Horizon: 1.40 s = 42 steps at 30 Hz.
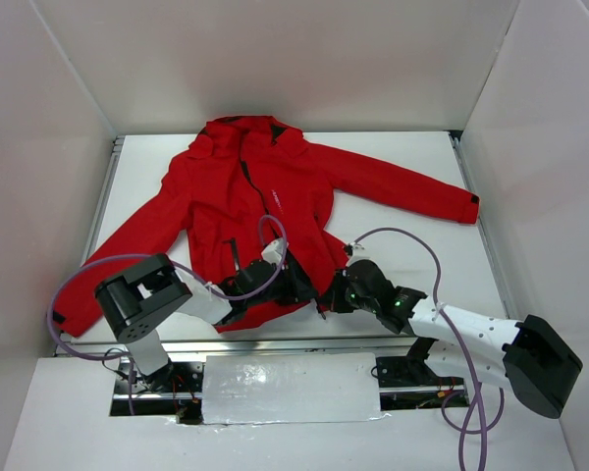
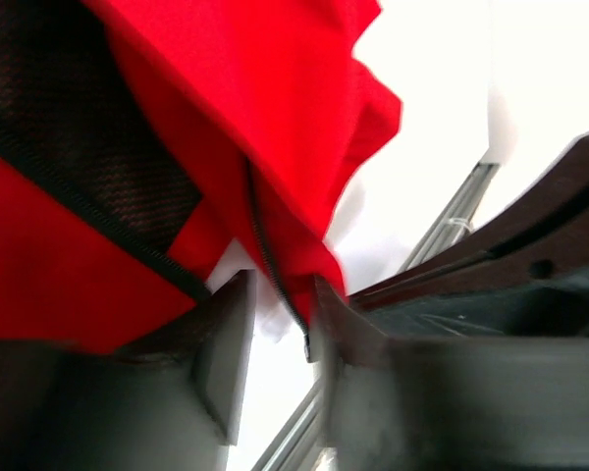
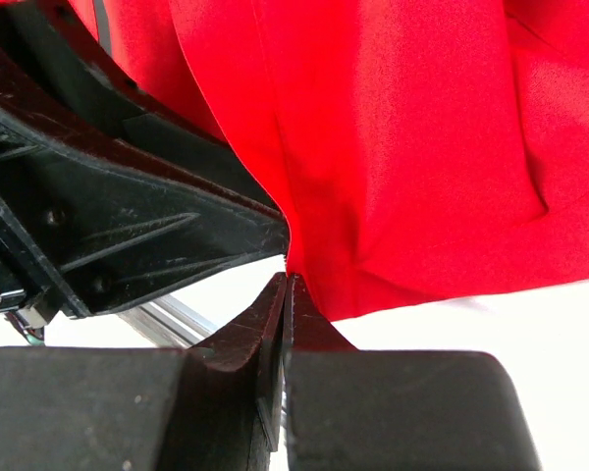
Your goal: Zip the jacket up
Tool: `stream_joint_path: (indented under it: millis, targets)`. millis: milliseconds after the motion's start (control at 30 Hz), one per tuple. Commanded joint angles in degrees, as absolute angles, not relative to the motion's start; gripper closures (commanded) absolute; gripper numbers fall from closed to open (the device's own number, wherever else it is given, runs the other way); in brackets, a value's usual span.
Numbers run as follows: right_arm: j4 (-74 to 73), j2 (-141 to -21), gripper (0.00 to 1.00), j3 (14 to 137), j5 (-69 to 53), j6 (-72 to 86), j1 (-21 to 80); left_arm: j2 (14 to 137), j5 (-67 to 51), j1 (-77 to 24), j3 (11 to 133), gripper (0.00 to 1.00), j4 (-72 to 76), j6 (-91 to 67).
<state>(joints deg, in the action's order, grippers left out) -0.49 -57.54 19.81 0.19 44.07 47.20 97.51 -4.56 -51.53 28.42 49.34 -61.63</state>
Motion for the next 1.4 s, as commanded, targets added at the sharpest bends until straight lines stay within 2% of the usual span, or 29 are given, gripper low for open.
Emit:
stream_joint_path:
  millis: [0, 100, 267, 367, 400, 767, 900, 1067, 1267, 1367]
  targets:
    - [1.58, -56.34, 1.00, 19.60, -0.61, 44.30, 47.11, 98.70, -3.87, -51.68, 30.50, 0.62, 56.07, -61.70]
    - [1.67, -56.08, 1.00, 19.60, -0.88, 44.47, 47.11, 99.40, -3.78, -51.59, 31.64, 0.82, 55.37, -61.35]
    - [1.93, -54.84, 1.00, 19.25, -1.67, 44.82, 47.02, 100.02, -3.25, -51.68, 32.17, 0.83, 54.58, -61.08]
    - [2.02, -54.49, 1.00, 19.16, -1.93, 44.91, 46.76, 100.02, -3.16, -51.59, 32.08, 0.93, 54.58, -60.73]
    - [2.02, -54.49, 1.00, 19.16, -1.93, 44.91, 46.41, 99.85, -3.08, -51.68, 32.17, 1.00, 54.15, -60.56]
    - [-1.85, -59.58, 1.00, 20.74, -0.70, 42.63, 42.54, 90.54, -4.30, -51.68, 24.36, 1.00, 55.71, -55.99]
    - [0.52, -59.60, 0.82, 19.87, -3.68, 41.84, 42.54, 89.21, -7.29, -51.68, 22.15, 1.00, 58.71, -56.42]
    - [10.01, -55.29, 0.68, 15.83, -10.97, 41.14, 42.54, 87.45, -8.17, -51.59, 21.80, 1.00, 58.01, -57.13]
    - [11.51, -51.42, 0.57, 14.59, -14.93, 38.06, 42.63, 84.73, -11.16, -51.59, 22.59, 1.00, 56.69, -57.22]
    - [12.39, -52.20, 0.56, 14.59, -17.40, 37.70, 42.54, 83.41, -12.56, -51.68, 22.24, 1.00, 57.30, -57.39]
